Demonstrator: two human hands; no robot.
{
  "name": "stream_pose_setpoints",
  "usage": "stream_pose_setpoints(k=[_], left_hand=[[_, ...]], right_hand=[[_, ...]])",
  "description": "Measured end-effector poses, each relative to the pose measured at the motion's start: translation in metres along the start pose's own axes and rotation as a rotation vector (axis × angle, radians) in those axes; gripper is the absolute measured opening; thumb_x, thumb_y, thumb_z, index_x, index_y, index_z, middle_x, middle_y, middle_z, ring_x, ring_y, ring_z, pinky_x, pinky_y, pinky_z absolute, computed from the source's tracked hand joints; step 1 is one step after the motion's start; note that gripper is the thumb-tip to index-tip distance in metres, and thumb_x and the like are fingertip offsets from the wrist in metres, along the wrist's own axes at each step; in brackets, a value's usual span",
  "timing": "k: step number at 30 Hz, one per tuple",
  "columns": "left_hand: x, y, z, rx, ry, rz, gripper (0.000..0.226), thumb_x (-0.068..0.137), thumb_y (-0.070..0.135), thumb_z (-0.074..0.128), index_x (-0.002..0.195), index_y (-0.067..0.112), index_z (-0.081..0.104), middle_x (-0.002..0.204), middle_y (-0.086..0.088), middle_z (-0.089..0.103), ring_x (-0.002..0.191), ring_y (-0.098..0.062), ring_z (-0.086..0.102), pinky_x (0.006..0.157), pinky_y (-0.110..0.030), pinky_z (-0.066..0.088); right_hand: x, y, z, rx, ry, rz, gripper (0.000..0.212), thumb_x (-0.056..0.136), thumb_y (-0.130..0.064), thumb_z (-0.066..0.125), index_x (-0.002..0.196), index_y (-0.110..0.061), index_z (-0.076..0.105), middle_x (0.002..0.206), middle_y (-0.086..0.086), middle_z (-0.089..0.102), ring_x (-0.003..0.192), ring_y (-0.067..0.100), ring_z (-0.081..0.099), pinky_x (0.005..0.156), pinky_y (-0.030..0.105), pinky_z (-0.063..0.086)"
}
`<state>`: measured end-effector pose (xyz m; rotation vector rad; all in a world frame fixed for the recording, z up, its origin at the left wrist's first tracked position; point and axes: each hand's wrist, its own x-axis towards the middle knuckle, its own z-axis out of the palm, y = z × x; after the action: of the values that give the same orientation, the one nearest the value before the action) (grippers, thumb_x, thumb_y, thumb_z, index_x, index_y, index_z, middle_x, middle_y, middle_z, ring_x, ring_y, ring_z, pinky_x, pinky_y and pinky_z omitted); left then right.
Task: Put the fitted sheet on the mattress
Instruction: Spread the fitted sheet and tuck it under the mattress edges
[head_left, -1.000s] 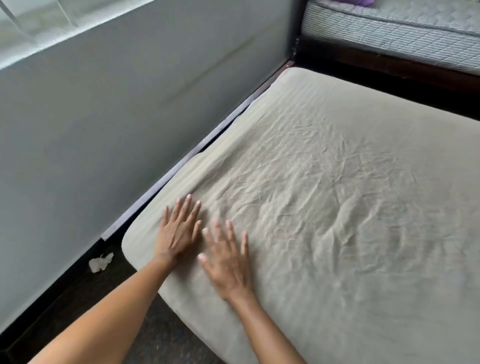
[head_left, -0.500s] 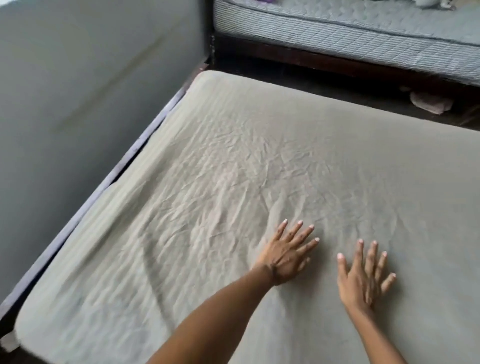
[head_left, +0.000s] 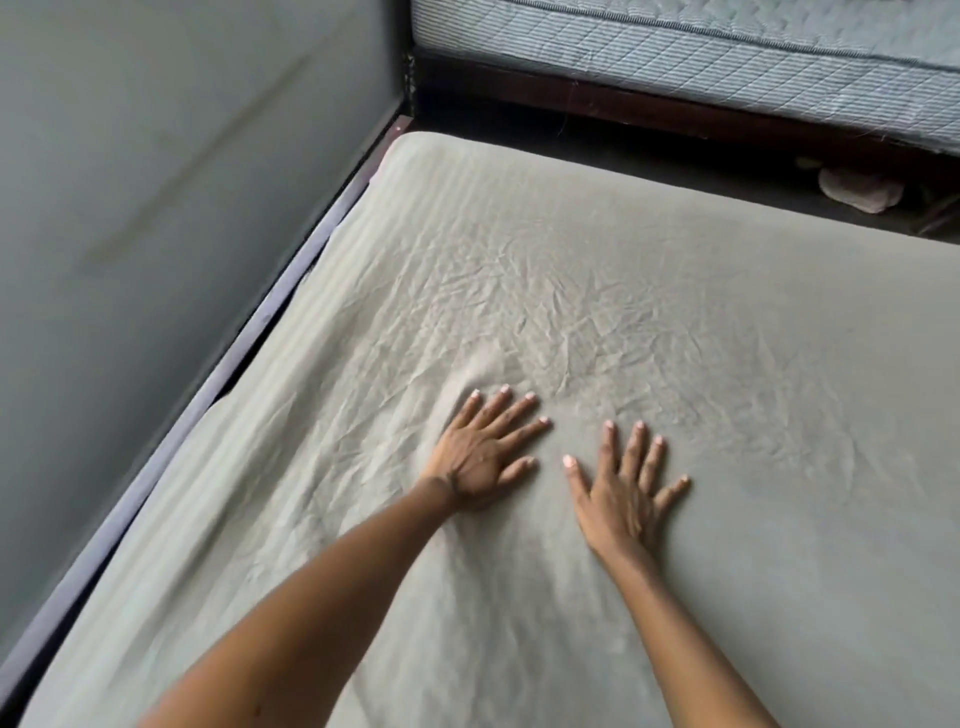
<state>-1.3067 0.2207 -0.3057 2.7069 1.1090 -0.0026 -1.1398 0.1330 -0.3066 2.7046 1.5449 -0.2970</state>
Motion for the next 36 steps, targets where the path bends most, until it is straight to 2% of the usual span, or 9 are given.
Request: stream_pose_setpoints(k=[3,8,11,14,17,21,27,32,36], left_hand=[[-0.026,-0.056,-0.007,0.017,-0.001,-0.093,0.064,0.087,0.062,0.006,0.147,0.041,0.014,0.158,0.008,0.007,0.146,-0.021,0.002,0.115,-0.04,-0.007],[-0.083,-0.148,-0.019,0.054,0.031,-0.205,0.06,0.091,0.06,0.012,0.147,0.042,0.009,0.158,0.009,0.002,0.146,-0.021,-0.003,0.116,-0.04,-0.01],[-0.104,-0.181,-0.027,0.034,0.046,-0.325,0.061,0.09,0.059,0.011,0.148,0.04,0.011,0.159,0.006,0.001,0.146,-0.026,-0.003,0.115,-0.047,-0.008],[-0.113,-0.199,-0.031,-0.073,0.073,-0.361,0.07,0.084,0.055,0.006,0.15,0.03,0.015,0.159,0.001,0.004,0.146,-0.024,0.0,0.116,-0.041,-0.004],[-0.129,-0.214,-0.03,-0.21,0.139,-0.398,0.069,0.088,0.044,0.011,0.149,0.012,0.019,0.158,-0.007,0.007,0.146,-0.02,0.001,0.118,-0.03,-0.004],[-0.154,-0.218,-0.027,-0.434,0.216,-0.486,0.054,0.1,0.03,0.031,0.15,0.013,0.019,0.158,-0.003,0.01,0.145,-0.01,0.007,0.116,-0.021,0.007],[-0.18,-0.202,-0.023,-0.652,0.253,-0.577,0.05,0.103,0.027,0.026,0.15,0.019,0.014,0.158,0.005,0.007,0.136,0.008,0.002,0.11,-0.01,0.002],[-0.213,-0.193,-0.015,-0.753,0.304,-0.596,0.048,0.103,0.026,0.027,0.15,0.022,0.017,0.156,0.012,0.013,0.136,0.012,0.008,0.103,0.003,0.001],[-0.251,-0.177,-0.013,-0.822,0.309,-0.612,0.047,0.103,0.023,0.03,0.149,0.023,0.02,0.153,0.015,0.018,0.134,0.016,0.012,0.104,0.002,0.007]], right_hand=[[0.002,-0.063,0.005,-0.025,-0.012,-0.032,0.074,0.09,-0.064,0.029,0.151,-0.028,0.008,0.159,0.011,-0.004,0.144,0.039,-0.01,0.108,0.065,-0.006],[-0.007,-0.163,0.018,-0.024,0.025,-0.13,0.075,0.089,-0.064,0.032,0.151,-0.027,0.013,0.159,0.014,0.001,0.143,0.043,-0.007,0.109,0.066,-0.005],[-0.018,-0.221,0.029,-0.019,0.045,-0.188,0.076,0.086,-0.066,0.024,0.149,-0.026,0.023,0.158,0.014,0.012,0.143,0.044,0.002,0.106,0.068,-0.004],[-0.032,-0.273,0.038,0.035,0.095,-0.262,0.073,0.082,-0.061,0.027,0.141,-0.022,0.043,0.151,0.016,0.032,0.138,0.046,0.025,0.104,0.071,0.012],[-0.048,-0.314,0.042,0.047,0.118,-0.291,0.065,0.084,-0.053,0.028,0.139,-0.023,0.046,0.149,0.012,0.037,0.137,0.045,0.028,0.104,0.071,0.017],[-0.061,-0.335,0.049,0.033,0.133,-0.326,0.06,0.087,-0.048,0.026,0.14,-0.025,0.045,0.15,0.009,0.036,0.138,0.04,0.029,0.105,0.068,0.013],[-0.079,-0.345,0.056,0.029,0.129,-0.384,0.055,0.091,-0.046,0.024,0.14,-0.031,0.043,0.15,-0.001,0.038,0.137,0.037,0.033,0.104,0.065,0.025],[-0.109,-0.347,0.057,0.045,0.132,-0.444,0.052,0.09,-0.046,0.028,0.139,-0.036,0.043,0.15,0.002,0.038,0.137,0.038,0.032,0.106,0.062,0.027],[-0.148,-0.343,0.059,0.068,0.087,-0.47,0.051,0.09,-0.045,0.029,0.14,-0.041,0.037,0.154,0.004,0.03,0.141,0.038,0.023,0.111,0.059,0.023]])
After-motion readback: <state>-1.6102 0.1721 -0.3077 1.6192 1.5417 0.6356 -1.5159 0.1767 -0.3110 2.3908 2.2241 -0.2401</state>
